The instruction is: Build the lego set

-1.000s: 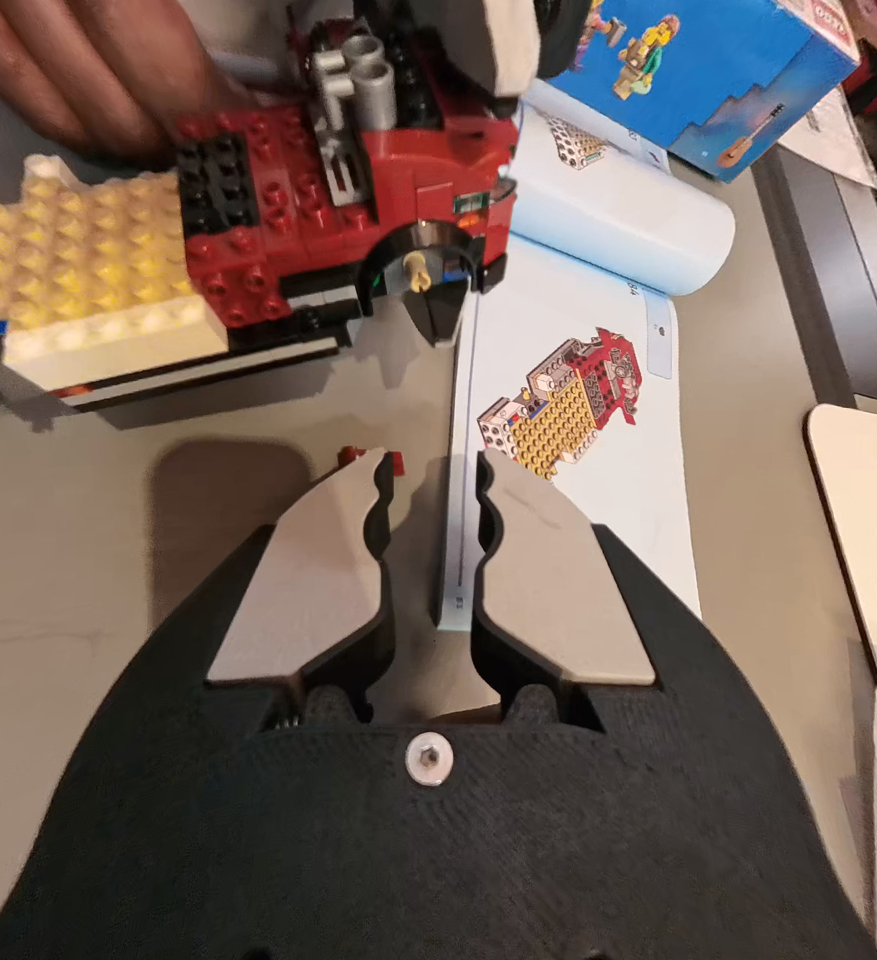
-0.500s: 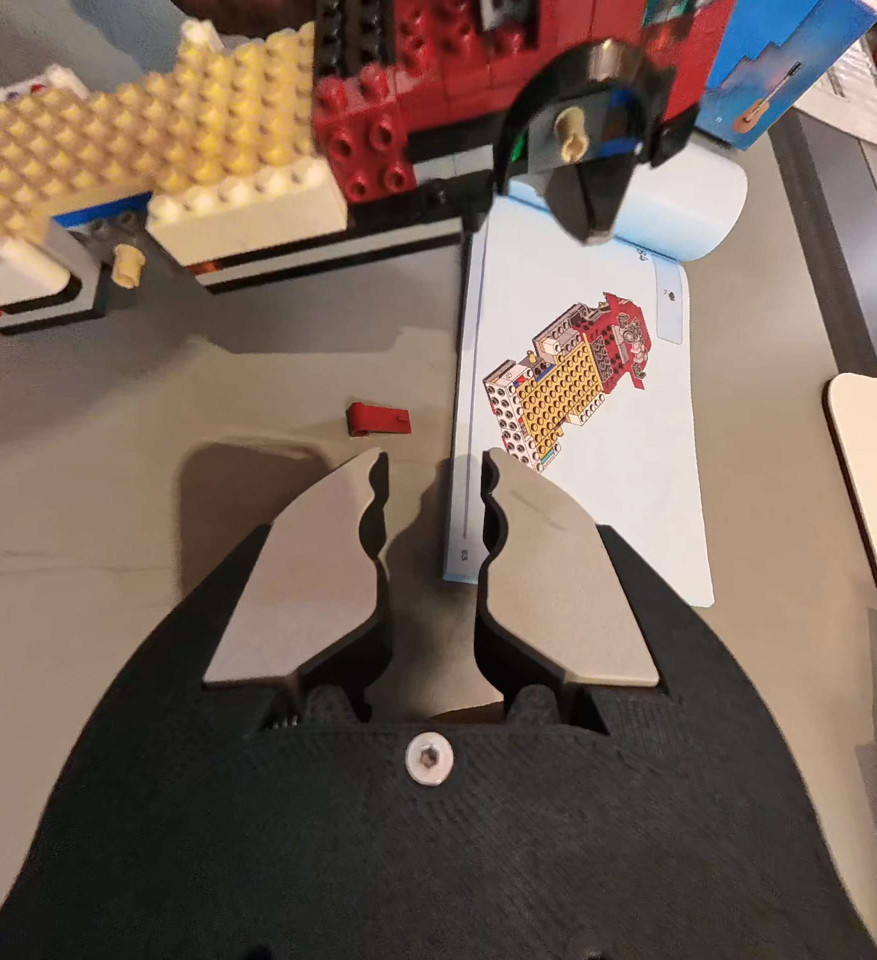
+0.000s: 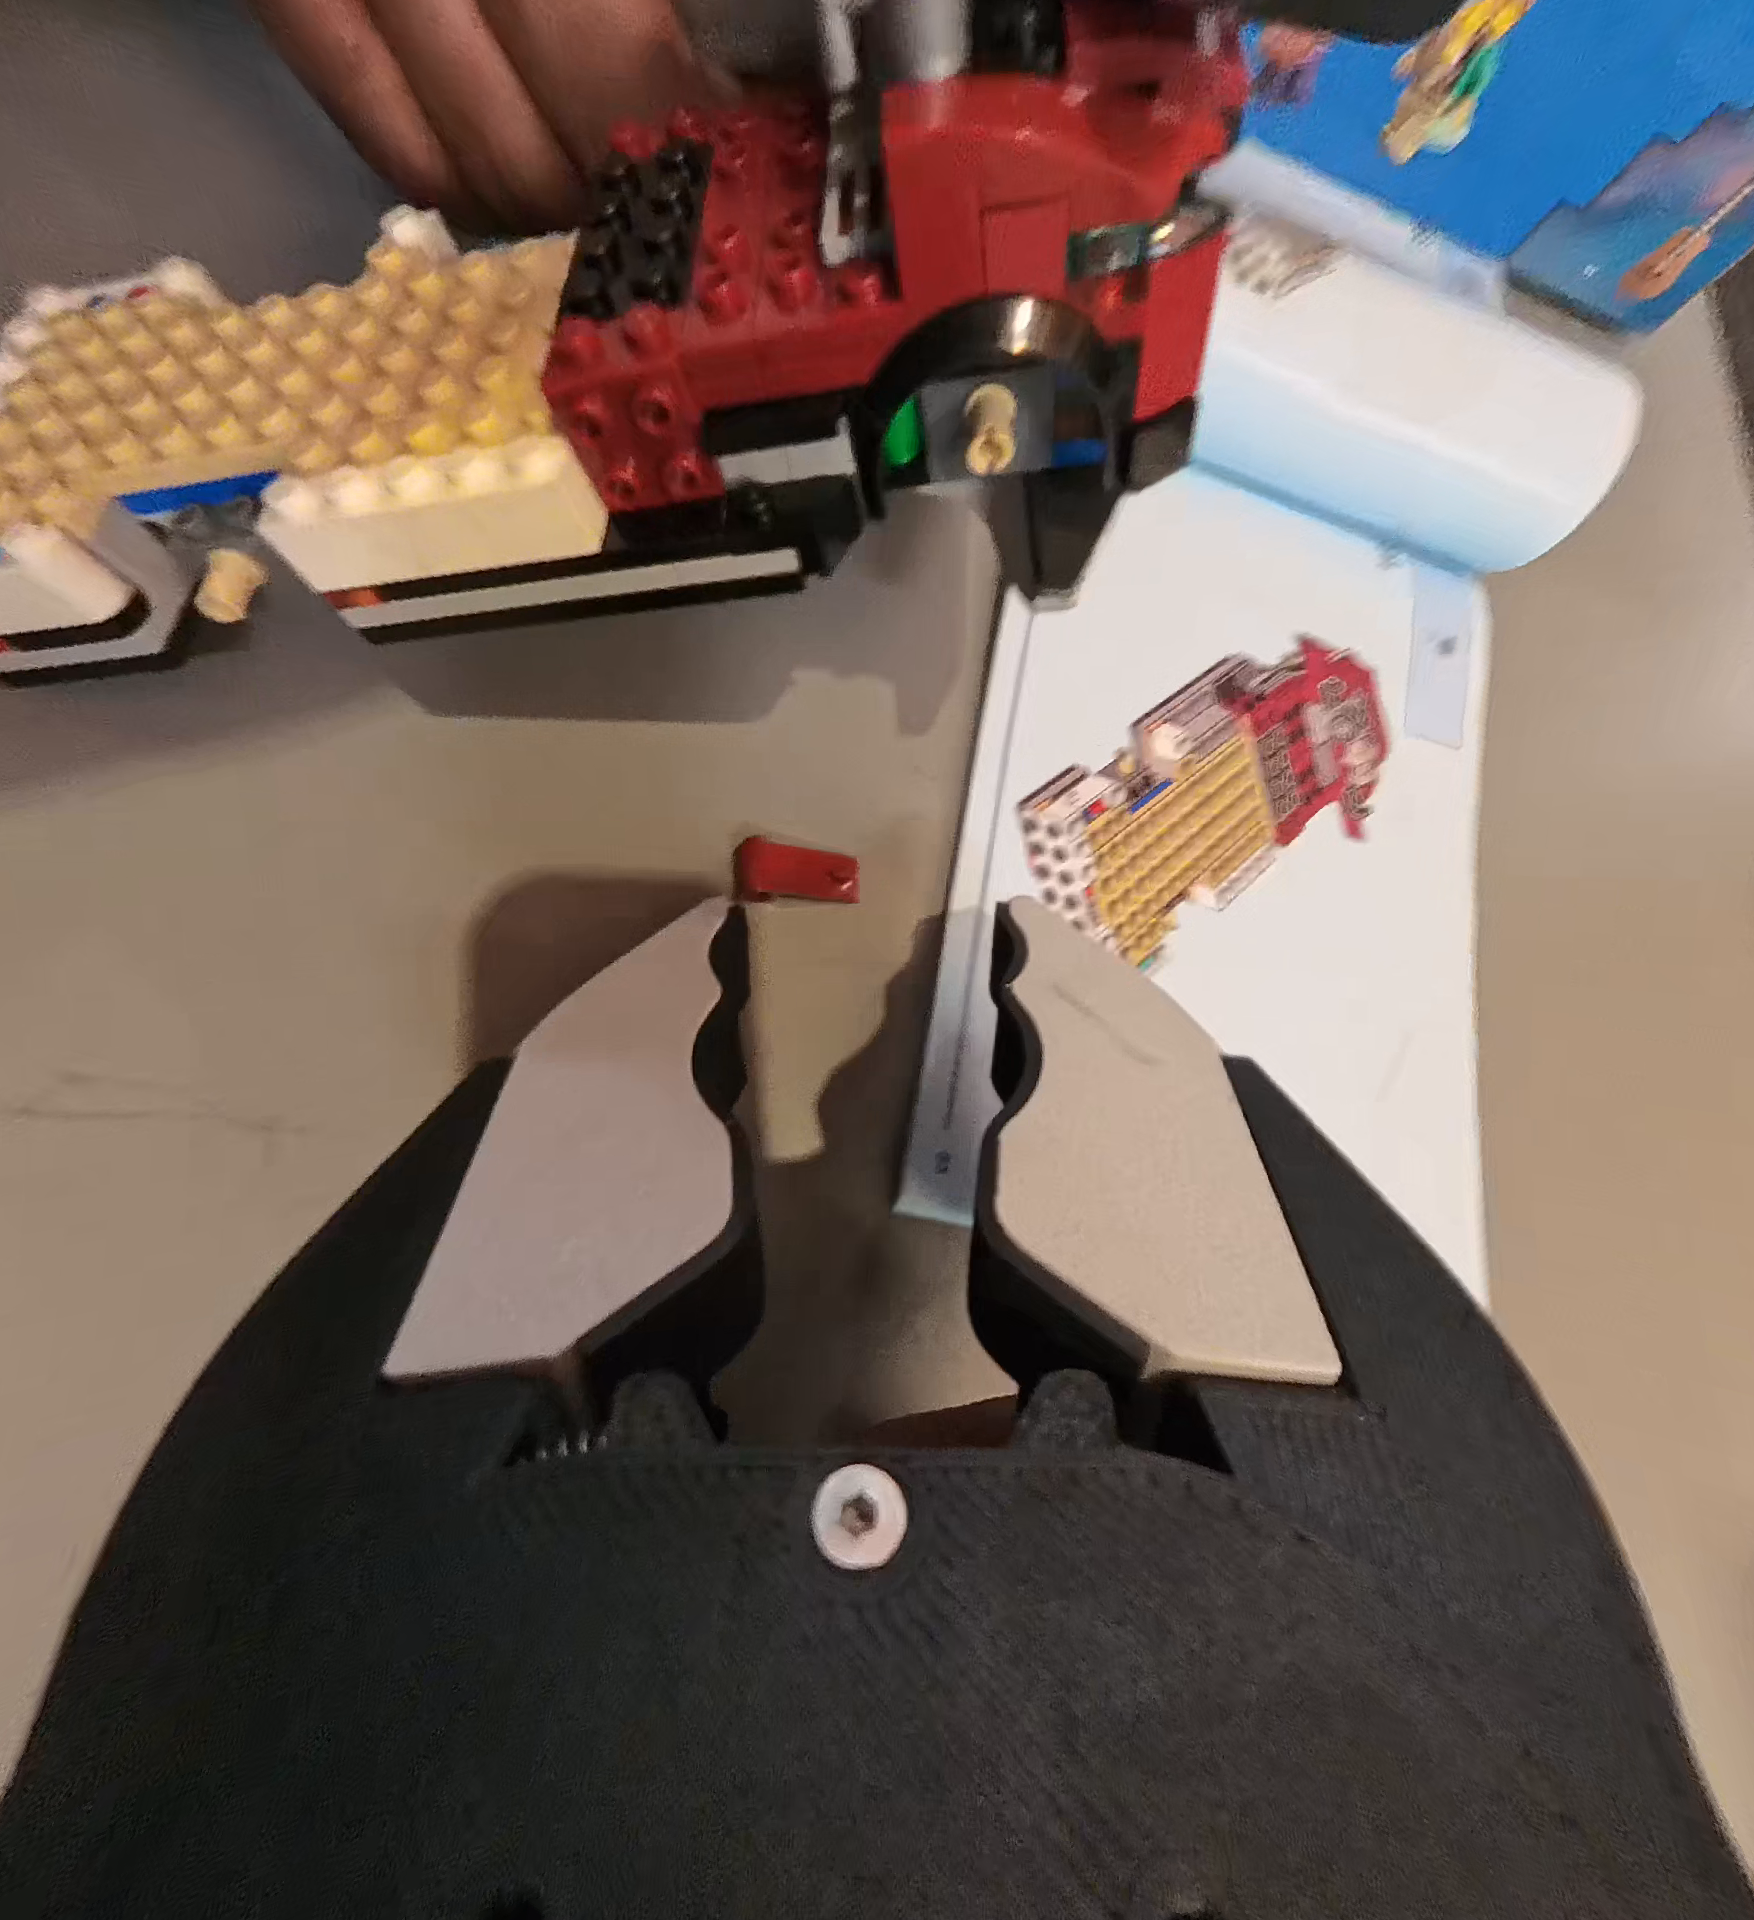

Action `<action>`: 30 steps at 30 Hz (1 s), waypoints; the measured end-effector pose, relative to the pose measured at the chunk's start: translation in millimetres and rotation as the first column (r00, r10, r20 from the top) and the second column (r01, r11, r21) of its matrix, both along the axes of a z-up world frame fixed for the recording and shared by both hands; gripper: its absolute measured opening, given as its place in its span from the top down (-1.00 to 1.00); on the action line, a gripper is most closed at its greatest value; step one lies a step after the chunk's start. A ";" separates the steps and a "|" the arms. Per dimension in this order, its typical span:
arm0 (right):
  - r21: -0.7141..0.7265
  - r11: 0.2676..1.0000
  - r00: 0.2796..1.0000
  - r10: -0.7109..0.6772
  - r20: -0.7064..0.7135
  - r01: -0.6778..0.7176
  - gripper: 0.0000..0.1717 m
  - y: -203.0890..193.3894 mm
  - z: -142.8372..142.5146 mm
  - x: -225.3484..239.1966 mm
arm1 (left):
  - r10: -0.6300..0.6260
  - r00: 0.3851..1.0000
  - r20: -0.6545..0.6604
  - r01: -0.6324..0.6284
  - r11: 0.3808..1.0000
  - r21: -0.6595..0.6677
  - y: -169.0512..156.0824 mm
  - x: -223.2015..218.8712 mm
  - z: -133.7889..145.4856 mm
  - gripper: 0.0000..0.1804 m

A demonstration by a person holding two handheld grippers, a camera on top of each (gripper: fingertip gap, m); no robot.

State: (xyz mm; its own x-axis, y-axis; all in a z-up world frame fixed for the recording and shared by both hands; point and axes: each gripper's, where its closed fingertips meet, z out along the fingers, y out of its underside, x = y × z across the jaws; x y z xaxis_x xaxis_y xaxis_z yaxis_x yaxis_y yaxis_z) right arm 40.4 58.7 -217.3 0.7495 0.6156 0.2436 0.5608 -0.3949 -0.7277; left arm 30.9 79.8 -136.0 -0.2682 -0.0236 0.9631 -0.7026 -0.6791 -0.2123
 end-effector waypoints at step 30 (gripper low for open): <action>-0.001 0.996 0.996 0.091 0.002 -0.091 0.45 7.2 -0.2 -11.4 | 0.020 1.000 -0.020 -0.020 1.000 -0.012 11.0 2.2 -7.5 0.43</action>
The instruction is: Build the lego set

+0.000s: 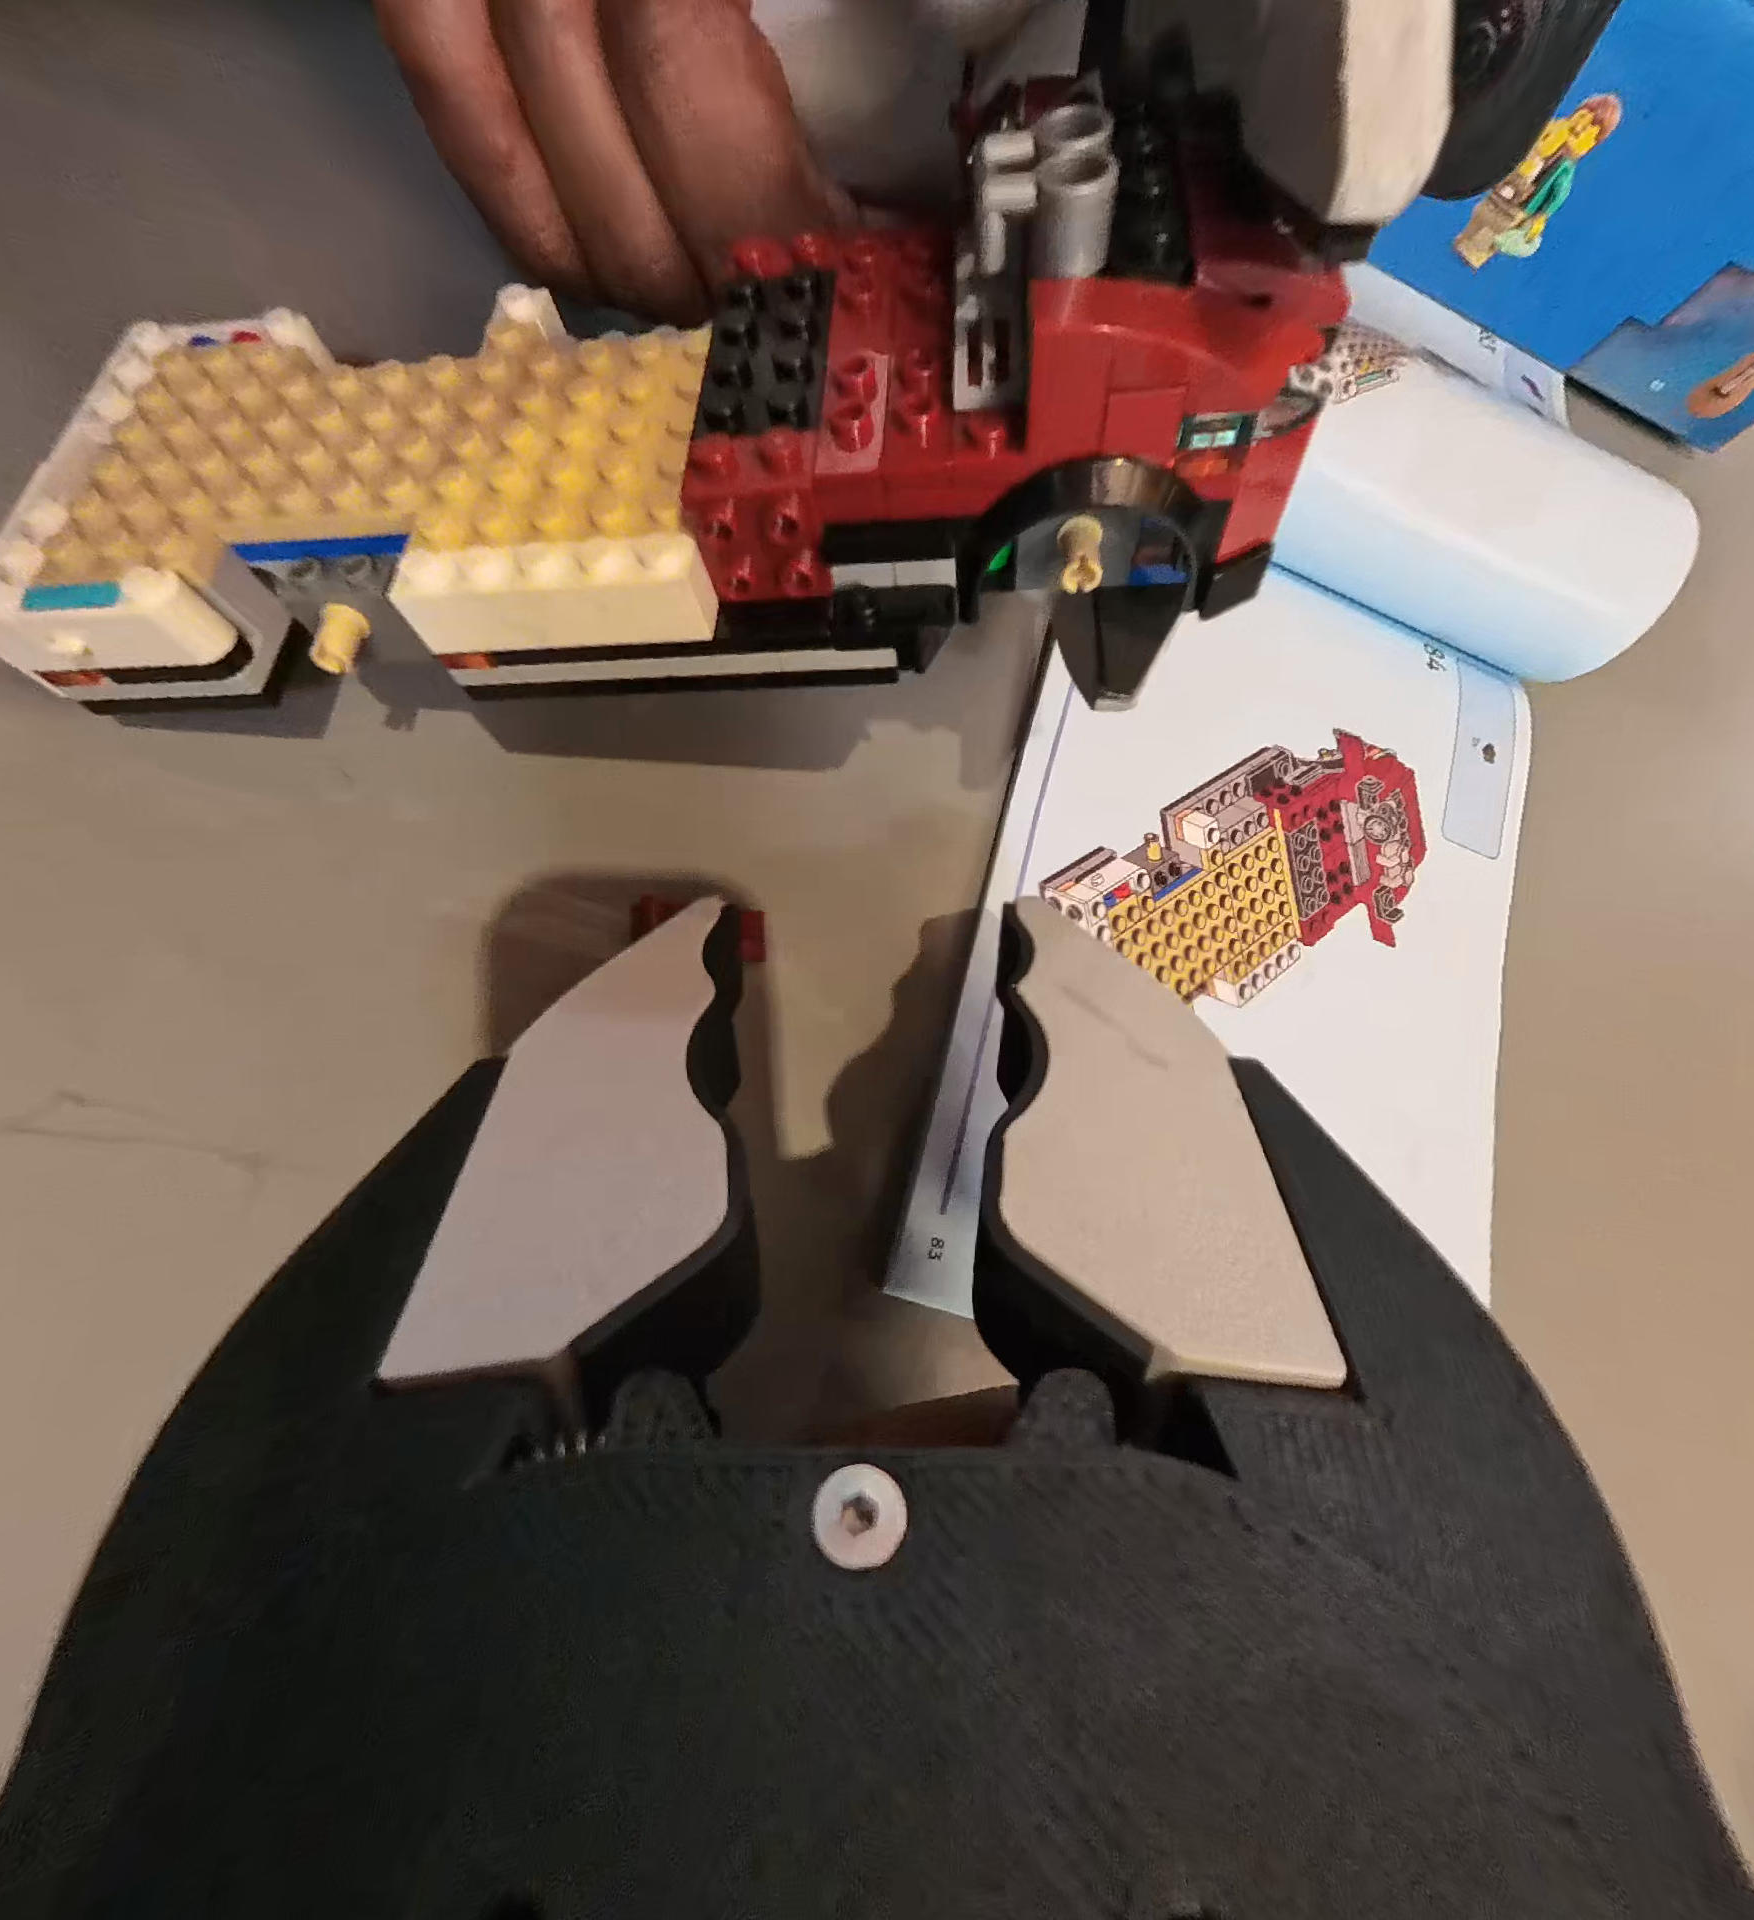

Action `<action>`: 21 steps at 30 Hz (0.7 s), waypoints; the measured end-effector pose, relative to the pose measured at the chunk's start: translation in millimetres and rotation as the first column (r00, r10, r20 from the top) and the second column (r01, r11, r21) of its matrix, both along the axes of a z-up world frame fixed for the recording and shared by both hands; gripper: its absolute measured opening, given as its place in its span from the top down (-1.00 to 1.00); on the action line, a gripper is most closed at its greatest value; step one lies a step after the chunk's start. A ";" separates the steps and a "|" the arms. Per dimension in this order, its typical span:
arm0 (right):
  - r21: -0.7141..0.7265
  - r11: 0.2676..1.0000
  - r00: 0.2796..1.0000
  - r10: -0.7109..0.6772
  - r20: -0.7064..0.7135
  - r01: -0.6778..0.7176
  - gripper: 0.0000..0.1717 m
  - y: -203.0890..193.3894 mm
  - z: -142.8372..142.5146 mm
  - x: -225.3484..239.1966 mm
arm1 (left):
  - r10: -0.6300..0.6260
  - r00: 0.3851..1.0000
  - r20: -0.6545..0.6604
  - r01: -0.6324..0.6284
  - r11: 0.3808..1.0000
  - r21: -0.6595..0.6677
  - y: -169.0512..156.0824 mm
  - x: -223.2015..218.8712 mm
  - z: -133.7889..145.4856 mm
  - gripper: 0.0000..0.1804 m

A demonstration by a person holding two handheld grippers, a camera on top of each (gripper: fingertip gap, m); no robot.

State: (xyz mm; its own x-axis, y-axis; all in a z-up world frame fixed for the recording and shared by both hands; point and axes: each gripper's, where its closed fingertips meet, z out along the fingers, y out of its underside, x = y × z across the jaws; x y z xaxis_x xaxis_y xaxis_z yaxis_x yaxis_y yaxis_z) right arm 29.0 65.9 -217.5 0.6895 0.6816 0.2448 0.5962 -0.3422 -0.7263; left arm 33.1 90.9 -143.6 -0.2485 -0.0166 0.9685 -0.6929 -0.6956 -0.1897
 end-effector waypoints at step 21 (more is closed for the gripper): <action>-0.109 0.993 0.997 0.037 -0.061 -0.043 0.51 -23.5 -2.8 0.4 | 0.008 1.000 -0.017 -0.009 1.000 -0.019 1.9 1.8 -5.7 0.43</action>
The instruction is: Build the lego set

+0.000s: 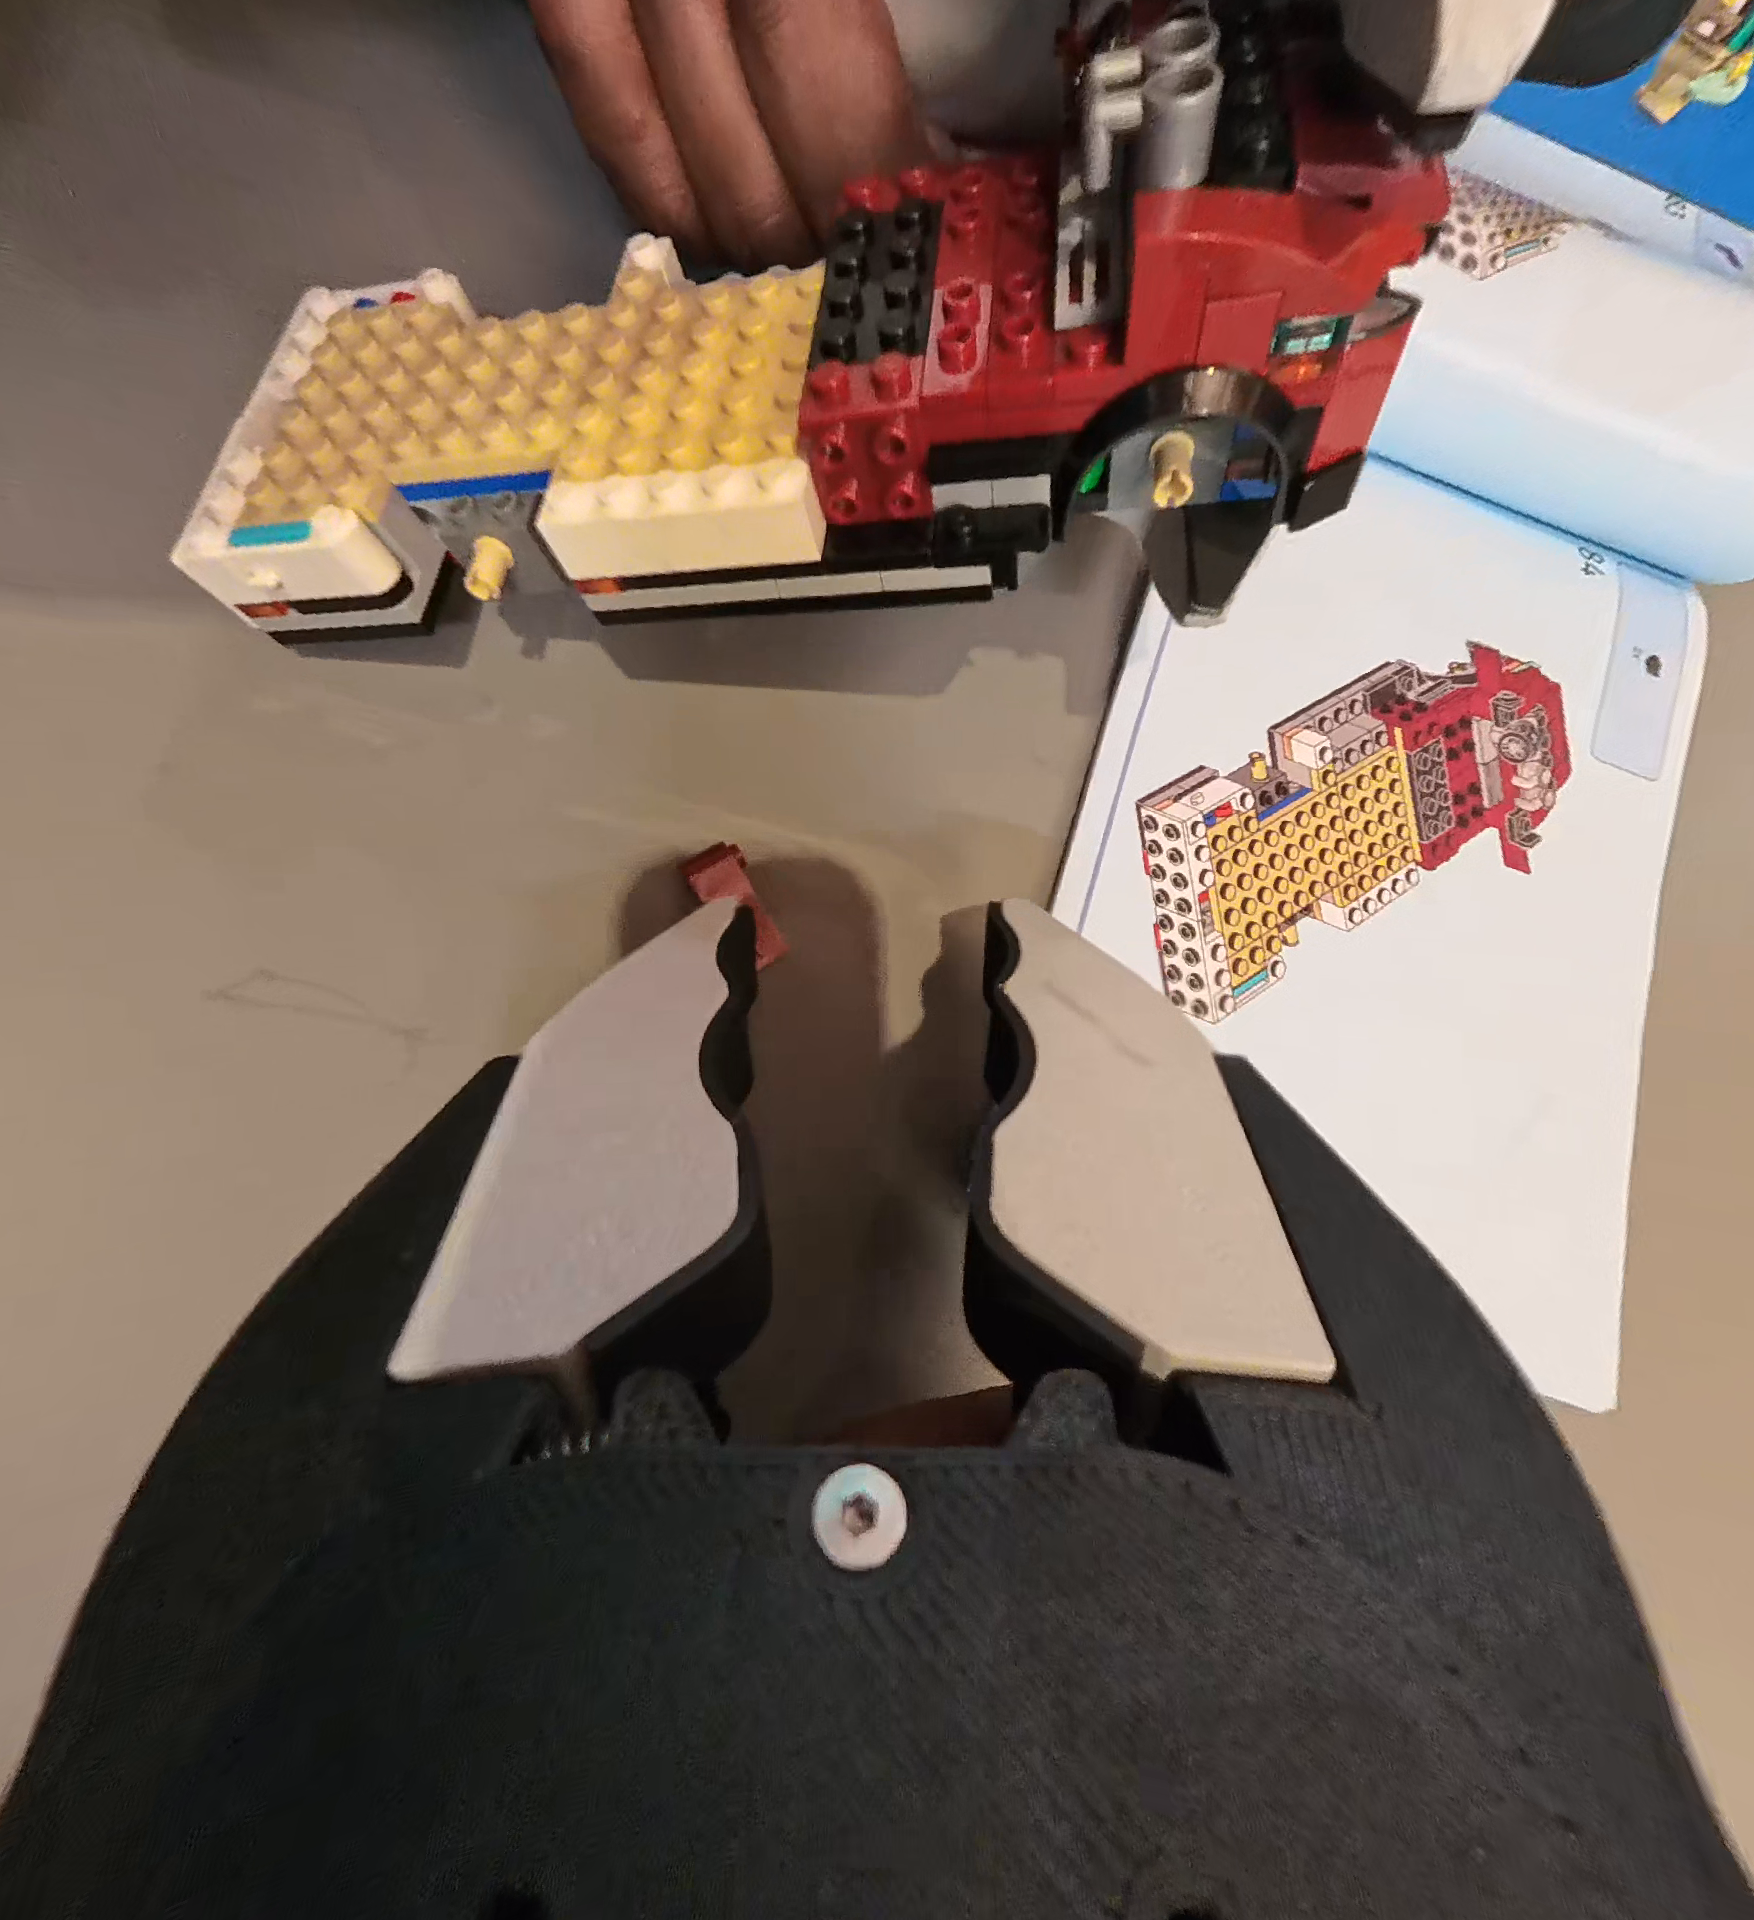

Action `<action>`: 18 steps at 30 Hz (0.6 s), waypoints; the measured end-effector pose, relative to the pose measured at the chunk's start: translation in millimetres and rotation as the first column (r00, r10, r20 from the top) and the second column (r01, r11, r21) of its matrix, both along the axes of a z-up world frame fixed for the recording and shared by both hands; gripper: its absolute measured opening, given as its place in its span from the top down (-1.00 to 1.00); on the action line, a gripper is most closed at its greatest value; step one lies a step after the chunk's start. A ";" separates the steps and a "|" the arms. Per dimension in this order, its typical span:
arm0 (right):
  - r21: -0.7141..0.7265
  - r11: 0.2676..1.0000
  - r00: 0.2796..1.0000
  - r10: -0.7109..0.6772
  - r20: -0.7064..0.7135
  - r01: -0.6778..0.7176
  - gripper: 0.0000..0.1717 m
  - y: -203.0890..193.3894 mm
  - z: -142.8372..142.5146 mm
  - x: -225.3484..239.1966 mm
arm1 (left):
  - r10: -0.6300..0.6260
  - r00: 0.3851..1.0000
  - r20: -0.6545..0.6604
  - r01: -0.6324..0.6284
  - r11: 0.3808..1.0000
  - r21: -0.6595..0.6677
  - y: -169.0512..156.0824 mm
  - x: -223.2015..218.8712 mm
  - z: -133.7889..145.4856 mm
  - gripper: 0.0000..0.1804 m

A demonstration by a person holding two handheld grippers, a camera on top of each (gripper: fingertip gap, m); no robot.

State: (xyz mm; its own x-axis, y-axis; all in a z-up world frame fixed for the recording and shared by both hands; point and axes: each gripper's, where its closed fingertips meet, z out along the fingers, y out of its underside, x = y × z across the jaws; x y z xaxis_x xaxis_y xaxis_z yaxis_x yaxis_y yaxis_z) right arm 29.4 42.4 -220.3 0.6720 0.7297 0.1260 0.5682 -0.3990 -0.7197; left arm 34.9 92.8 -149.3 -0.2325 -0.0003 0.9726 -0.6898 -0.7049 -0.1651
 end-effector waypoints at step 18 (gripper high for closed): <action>-0.013 0.998 0.997 0.069 -0.027 -0.069 0.52 -4.1 -0.2 -12.0 | -0.004 1.000 -0.008 0.004 1.000 0.004 -1.5 0.1 -3.3 0.43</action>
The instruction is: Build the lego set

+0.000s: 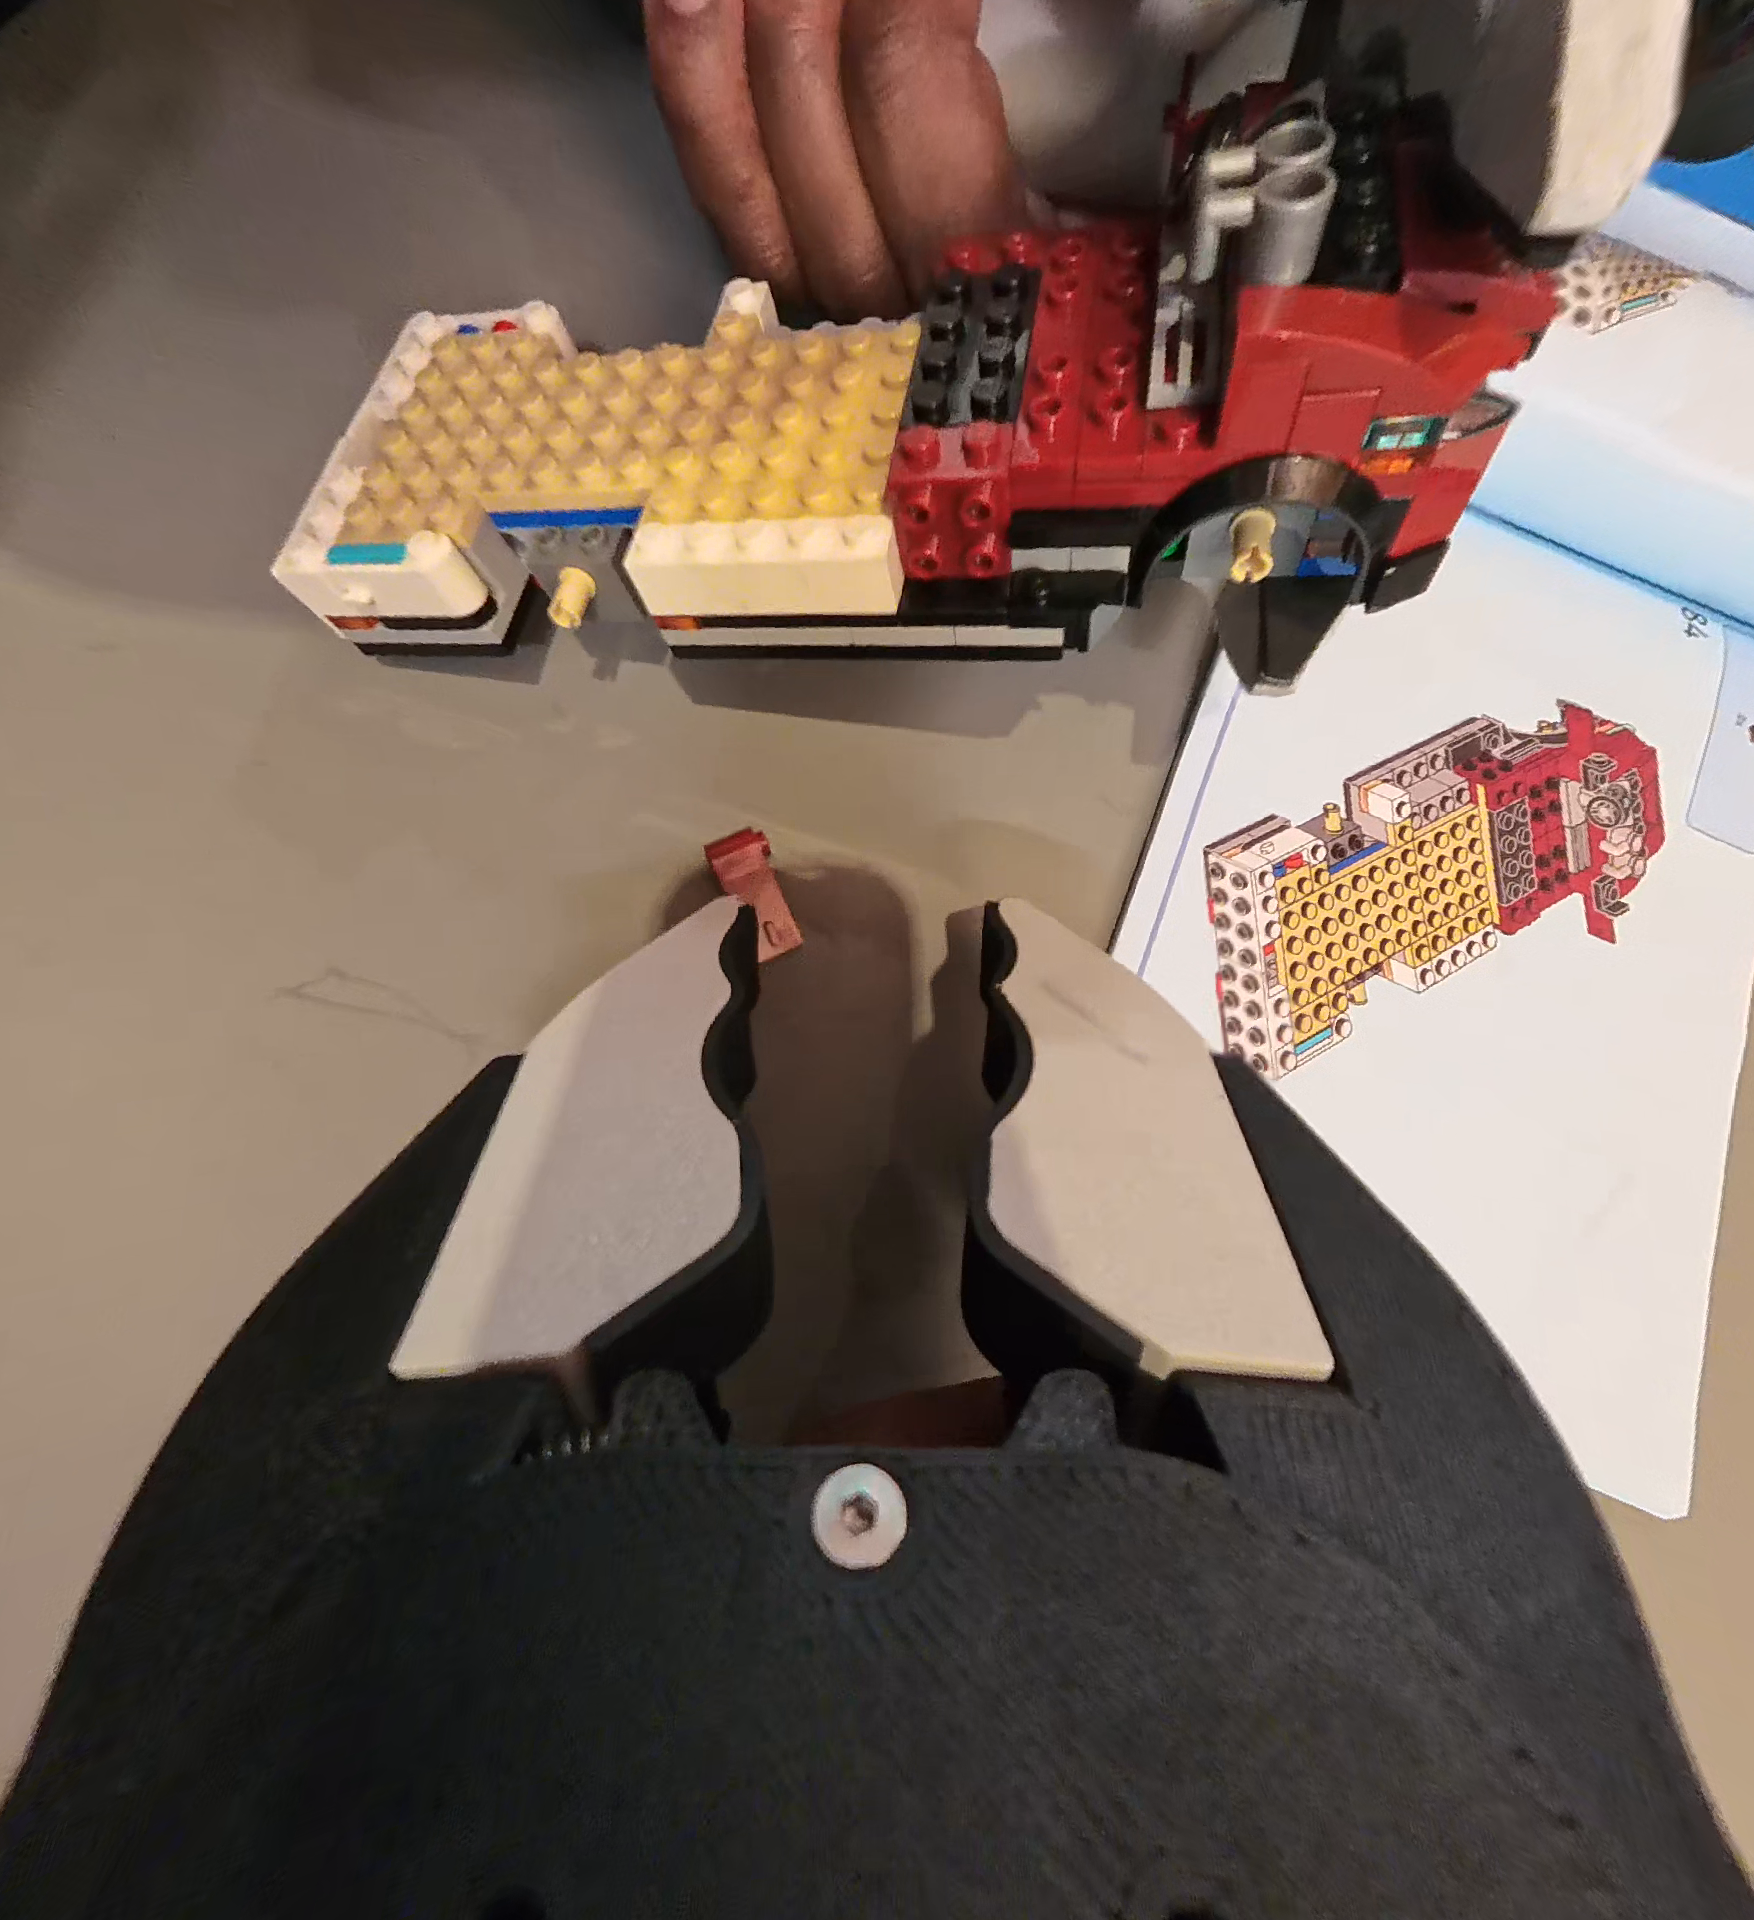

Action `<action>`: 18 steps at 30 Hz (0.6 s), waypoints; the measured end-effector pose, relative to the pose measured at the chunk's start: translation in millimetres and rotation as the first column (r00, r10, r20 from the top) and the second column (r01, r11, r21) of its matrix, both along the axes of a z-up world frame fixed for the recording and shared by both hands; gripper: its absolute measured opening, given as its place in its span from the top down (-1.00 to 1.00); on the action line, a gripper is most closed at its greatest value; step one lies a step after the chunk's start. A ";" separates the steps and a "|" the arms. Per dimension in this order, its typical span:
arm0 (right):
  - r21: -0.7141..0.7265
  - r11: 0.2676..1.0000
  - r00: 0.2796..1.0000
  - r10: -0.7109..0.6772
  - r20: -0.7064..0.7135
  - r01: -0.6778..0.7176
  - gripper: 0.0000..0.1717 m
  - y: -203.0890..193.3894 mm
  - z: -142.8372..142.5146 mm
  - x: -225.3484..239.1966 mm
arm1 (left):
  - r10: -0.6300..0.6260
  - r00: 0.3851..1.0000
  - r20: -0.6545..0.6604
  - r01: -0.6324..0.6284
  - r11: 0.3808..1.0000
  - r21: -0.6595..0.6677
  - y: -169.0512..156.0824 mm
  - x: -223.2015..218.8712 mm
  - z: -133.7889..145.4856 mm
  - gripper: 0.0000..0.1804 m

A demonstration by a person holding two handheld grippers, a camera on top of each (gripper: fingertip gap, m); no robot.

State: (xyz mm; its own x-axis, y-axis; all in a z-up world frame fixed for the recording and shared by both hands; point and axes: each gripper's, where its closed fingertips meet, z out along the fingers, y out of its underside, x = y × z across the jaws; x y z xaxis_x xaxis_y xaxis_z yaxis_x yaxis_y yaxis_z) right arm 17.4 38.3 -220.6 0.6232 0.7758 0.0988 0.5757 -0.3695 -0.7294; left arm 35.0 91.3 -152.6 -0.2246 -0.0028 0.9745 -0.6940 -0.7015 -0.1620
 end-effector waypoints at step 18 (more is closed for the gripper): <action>-0.015 1.000 1.000 0.024 0.011 -0.024 0.54 1.5 -2.5 -12.3 | -0.001 1.000 -0.005 0.001 1.000 0.000 0.2 0.5 -1.6 0.43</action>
State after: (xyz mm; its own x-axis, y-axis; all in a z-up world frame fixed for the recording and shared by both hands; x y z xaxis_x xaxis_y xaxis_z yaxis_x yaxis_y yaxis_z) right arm 5.1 39.8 -223.0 0.6031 0.7921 0.0946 0.5930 -0.3658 -0.7174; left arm 35.5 91.5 -154.3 -0.2200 -0.0023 0.9755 -0.6951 -0.7012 -0.1584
